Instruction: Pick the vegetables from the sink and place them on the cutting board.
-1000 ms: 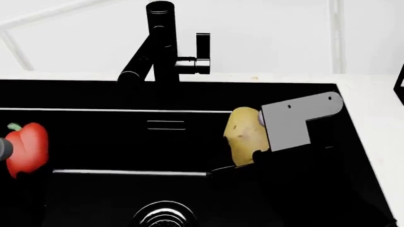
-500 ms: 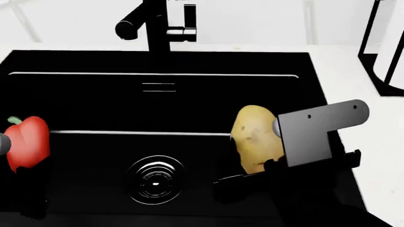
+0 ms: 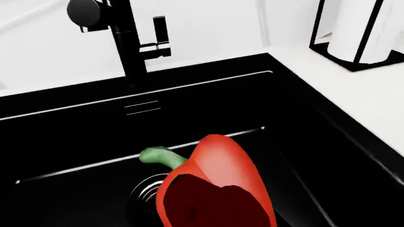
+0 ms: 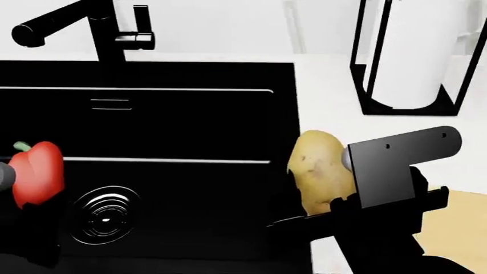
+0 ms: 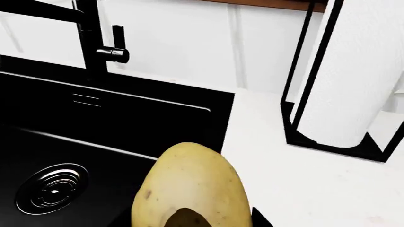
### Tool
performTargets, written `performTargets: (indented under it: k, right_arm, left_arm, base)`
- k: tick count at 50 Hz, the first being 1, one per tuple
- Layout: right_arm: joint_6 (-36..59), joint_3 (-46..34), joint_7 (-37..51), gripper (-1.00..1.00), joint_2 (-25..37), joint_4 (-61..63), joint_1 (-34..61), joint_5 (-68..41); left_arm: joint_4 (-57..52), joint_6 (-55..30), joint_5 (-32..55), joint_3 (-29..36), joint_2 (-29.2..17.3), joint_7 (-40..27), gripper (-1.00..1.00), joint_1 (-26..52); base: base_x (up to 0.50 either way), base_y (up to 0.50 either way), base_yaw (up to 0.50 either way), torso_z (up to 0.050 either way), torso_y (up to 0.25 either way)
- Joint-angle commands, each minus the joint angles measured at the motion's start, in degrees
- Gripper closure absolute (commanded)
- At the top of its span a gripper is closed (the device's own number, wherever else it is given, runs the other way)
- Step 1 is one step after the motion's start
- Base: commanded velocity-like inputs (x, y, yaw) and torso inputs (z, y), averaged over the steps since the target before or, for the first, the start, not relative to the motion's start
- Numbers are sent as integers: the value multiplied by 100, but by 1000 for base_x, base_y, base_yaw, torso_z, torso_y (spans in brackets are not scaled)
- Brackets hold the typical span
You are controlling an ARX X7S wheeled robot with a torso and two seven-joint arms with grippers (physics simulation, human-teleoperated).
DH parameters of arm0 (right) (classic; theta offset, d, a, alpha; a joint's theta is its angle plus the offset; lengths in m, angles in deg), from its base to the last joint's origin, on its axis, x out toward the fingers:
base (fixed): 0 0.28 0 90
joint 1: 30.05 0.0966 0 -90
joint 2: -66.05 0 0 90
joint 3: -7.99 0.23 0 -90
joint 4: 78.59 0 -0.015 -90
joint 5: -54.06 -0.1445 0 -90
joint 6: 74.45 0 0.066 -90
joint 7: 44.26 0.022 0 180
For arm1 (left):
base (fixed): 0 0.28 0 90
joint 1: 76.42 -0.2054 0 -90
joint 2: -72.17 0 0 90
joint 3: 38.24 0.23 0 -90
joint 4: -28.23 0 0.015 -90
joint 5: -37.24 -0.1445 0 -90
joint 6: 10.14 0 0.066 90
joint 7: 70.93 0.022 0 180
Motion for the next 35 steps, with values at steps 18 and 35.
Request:
performTargets:
  k: [18, 35]
  right_arm:
    - [210, 211, -30, 100, 129, 86, -33, -213]
    - [201, 132, -6, 100, 146, 72, -80, -271]
  left_arm:
    - [-14, 261, 37, 104, 41, 39, 100, -26]
    - [-95, 291, 214, 99, -24, -48, 100, -5]
  base:
    - [0, -500, 0, 0, 0]
    - [0, -500, 0, 0, 0]
